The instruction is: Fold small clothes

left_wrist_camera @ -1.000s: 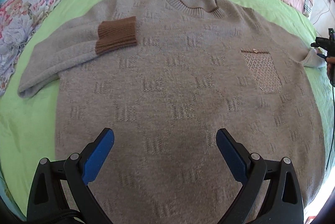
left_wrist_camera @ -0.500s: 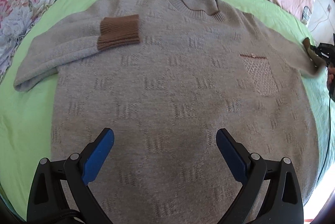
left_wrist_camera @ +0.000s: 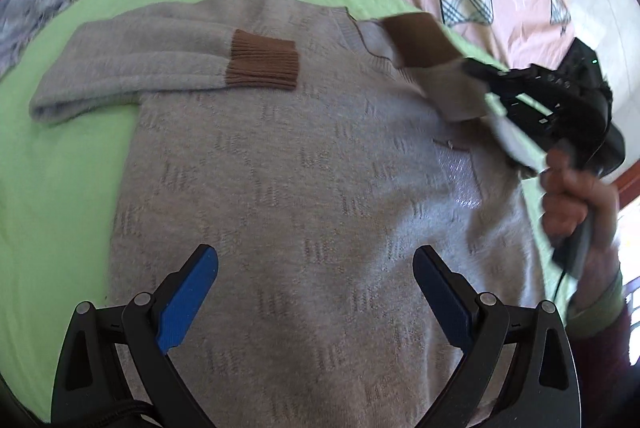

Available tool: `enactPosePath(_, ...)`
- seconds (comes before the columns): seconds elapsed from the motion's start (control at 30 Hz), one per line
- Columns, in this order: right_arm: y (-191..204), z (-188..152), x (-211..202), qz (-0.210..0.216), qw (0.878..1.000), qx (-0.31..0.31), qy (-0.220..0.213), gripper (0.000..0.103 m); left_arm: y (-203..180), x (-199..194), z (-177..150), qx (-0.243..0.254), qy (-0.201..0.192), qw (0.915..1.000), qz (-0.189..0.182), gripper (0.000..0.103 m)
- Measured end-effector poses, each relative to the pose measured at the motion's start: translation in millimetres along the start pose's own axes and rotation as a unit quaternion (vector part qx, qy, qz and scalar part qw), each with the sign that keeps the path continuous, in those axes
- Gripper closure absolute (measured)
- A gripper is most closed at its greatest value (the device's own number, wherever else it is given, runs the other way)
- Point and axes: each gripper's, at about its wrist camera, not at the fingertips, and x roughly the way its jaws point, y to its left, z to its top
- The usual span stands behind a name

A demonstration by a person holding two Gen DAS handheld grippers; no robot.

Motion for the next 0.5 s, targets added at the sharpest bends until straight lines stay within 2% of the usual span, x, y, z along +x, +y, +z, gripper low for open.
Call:
enactPosePath(0.2, 46.2, -21.9, 63.5, 0.045, 0.997, -0.013, 0.062, 0.096, 17.6, -2.0, 9.8, -0.018, -0.012, 0.9997, -0.014, 0.005)
enactPosePath(0.27, 53.4, -26.8, 81.6, 0.046, 0.996, -0.016, 0.08, 0.096, 20.3, 1.2, 16.1, -0.021, -0.011, 0.9994, -0.026, 0.005)
enactPosePath(0.37, 51.0, -35.3, 96.2, 0.039, 0.994, -0.007, 0.106, 0.09, 23.2, 13.1, 29.8, -0.019, -0.008, 0.999, -0.039, 0.005)
enactPosePath(0.4, 48.9, -37.7, 97.4, 0.038, 0.993, 0.0, 0.112, 0.084, 23.2, 19.2, 34.8, -0.019, -0.005, 0.999, -0.04, 0.005)
enactPosePath(0.43, 47.3, -39.6, 94.6, 0.04, 0.993, 0.008, 0.114, 0.07, 25.0, 25.1, 39.8, -0.019, -0.002, 0.999, -0.041, 0.005)
enactPosePath(0.5, 49.9, -42.1, 81.3, 0.047, 0.994, 0.014, 0.097, 0.06, 27.7, 38.3, 49.4, -0.023, 0.006, 0.9984, -0.051, 0.005)
